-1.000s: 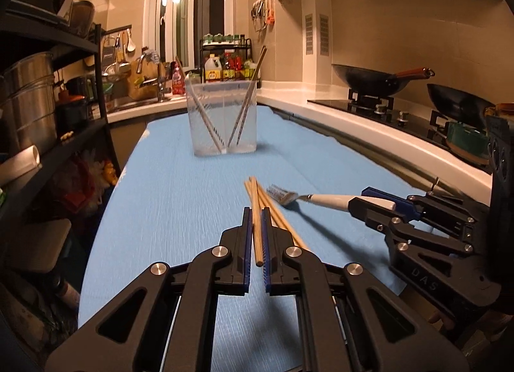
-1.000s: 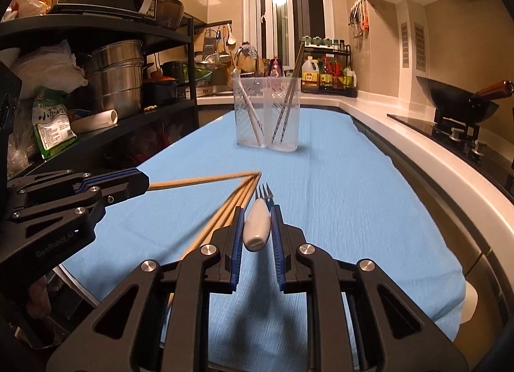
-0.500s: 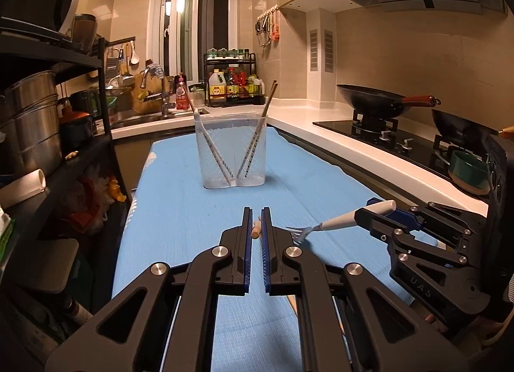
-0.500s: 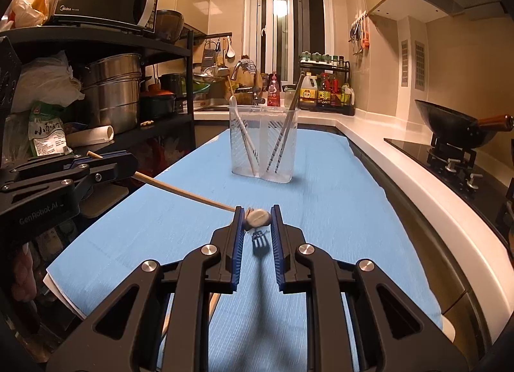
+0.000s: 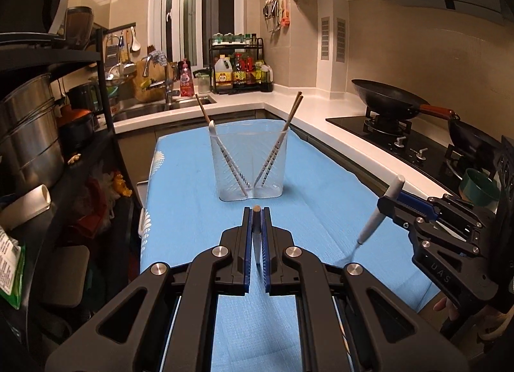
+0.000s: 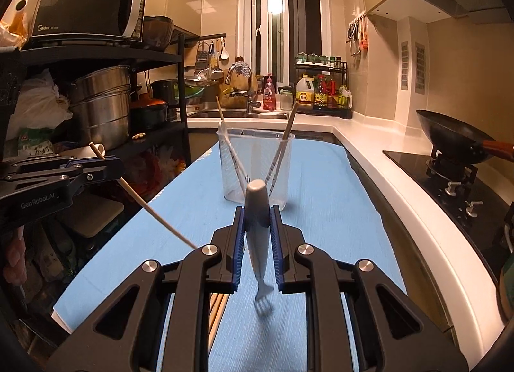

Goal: Organize utensils
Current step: 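Lift the chopstick and fork and carry both tools over the clear container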

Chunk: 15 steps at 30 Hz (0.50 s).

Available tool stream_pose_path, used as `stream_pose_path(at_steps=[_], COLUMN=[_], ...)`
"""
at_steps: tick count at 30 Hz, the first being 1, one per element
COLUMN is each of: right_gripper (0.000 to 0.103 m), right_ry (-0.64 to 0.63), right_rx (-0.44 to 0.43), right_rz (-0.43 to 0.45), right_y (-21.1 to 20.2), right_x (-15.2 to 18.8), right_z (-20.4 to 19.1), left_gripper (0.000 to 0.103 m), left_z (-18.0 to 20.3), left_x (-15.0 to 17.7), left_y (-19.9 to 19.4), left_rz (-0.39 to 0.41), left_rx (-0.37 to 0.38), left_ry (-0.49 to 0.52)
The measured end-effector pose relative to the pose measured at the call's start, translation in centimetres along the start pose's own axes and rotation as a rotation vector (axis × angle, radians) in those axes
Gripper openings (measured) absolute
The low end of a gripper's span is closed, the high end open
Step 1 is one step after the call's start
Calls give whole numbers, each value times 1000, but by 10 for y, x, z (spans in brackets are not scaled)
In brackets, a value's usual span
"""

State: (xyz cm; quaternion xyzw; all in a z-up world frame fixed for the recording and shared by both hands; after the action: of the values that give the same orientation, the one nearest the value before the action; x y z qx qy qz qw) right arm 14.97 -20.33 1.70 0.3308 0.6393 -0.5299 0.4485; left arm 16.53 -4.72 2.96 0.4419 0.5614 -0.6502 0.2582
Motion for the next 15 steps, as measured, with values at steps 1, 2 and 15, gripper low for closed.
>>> stream_pose_path(at_steps=[1, 2, 15], right_gripper=[16, 16, 14], right_ry=[-1, -2, 10], right_rx=[0, -3, -53], right_rz=[1, 3, 65], right_y=[0, 1, 21], right_x=[-4, -10, -115], right_z=[1, 1, 3], left_gripper=[5, 5, 5], left_z=[-2, -4, -16], left_x=[-3, -7, -106], left_y=[0, 1, 8], left_rz=[-6, -11, 14], left_rx=[2, 6, 32], left_ry=[-4, -5, 4])
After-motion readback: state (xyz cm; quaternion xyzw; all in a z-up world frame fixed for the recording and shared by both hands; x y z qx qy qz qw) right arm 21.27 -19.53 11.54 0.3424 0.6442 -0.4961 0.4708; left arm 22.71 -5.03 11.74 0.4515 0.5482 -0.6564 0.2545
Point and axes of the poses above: each gripper's, at about its wrist camera, not at the fingertips, and y roughly the way its jaws point, z to its right, x to its underside, the point moved 8 cm from there along y, roughly the way its jaws point, and after that the axes turned 2 degrees about -x, right-handed, at the moved point
